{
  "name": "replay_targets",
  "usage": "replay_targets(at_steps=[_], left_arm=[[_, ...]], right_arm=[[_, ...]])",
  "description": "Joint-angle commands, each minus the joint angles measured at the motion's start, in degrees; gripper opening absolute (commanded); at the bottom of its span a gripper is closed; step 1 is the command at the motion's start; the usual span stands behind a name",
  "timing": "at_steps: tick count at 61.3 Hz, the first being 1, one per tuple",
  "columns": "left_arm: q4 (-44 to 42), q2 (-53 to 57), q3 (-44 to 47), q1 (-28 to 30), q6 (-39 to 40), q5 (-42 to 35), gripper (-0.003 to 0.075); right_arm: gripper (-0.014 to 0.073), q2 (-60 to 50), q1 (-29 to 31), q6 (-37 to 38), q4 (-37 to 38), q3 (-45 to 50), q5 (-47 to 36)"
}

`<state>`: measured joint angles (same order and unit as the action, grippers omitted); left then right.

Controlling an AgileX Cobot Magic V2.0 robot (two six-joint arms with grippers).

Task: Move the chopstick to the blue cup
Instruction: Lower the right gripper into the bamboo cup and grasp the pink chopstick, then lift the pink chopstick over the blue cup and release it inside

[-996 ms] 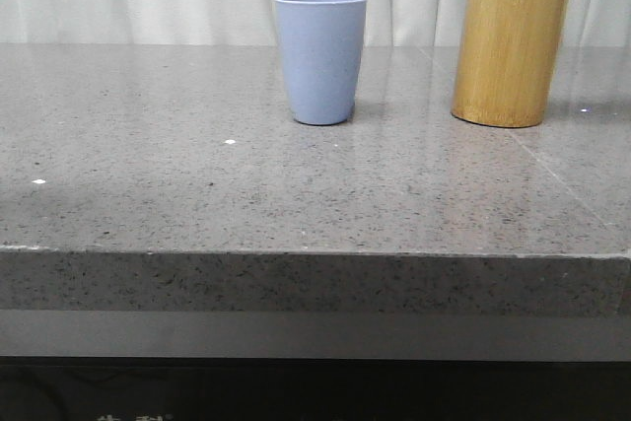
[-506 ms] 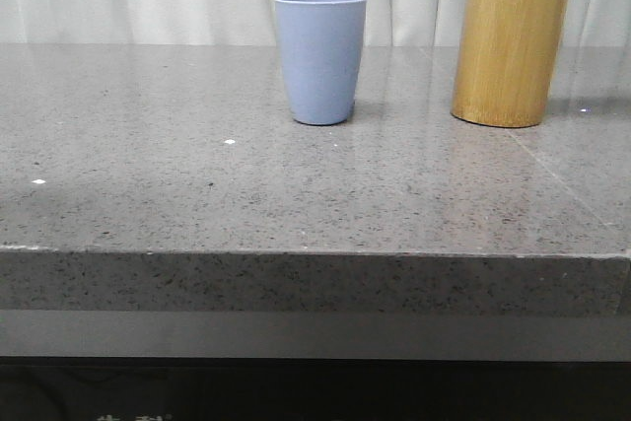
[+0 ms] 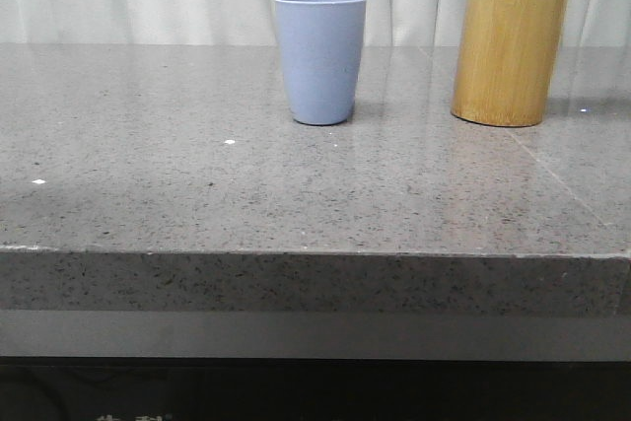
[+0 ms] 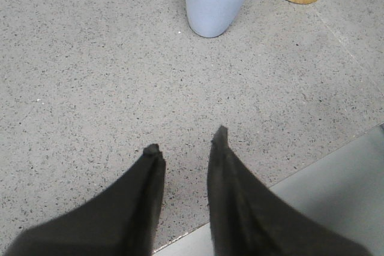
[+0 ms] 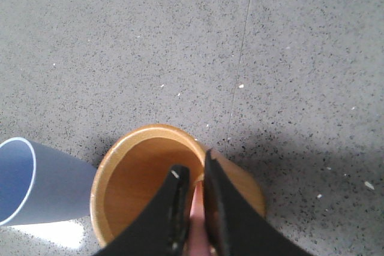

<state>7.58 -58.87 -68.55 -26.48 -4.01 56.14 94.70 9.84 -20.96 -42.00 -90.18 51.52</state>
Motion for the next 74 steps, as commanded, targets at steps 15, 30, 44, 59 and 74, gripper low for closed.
replay_targets(at_steps=[15, 30, 44, 59, 74], left_arm=[[1.0, 1.0, -1.4, 0.1, 0.0, -3.9, 0.0188], [1.0, 1.0, -1.4, 0.1, 0.0, -3.9, 0.0188], [1.0, 1.0, -1.4, 0.1, 0.0, -4.3, 0.0188], [1.0, 1.0, -1.4, 0.1, 0.0, -4.3, 0.0188], [1.0, 1.0, -1.4, 0.1, 0.0, -4.3, 0.0188]], right_arm=[[-0.0117, -2.6, 0.2, -0.9, 2.8, -12.0, 5.1], [-0.0117, -6.3, -0.3, -0.9, 5.2, -23.3, 9.8], [-0.0117, -12.1, -8.0, -0.9, 6.3, -25.4, 9.3], [-0.0117, -10.2, -24.6, -0.9, 15.7, -25.4, 4.6], [-0.0117, -2.4, -34.5, -0.9, 27.0, -25.4, 1.0]])
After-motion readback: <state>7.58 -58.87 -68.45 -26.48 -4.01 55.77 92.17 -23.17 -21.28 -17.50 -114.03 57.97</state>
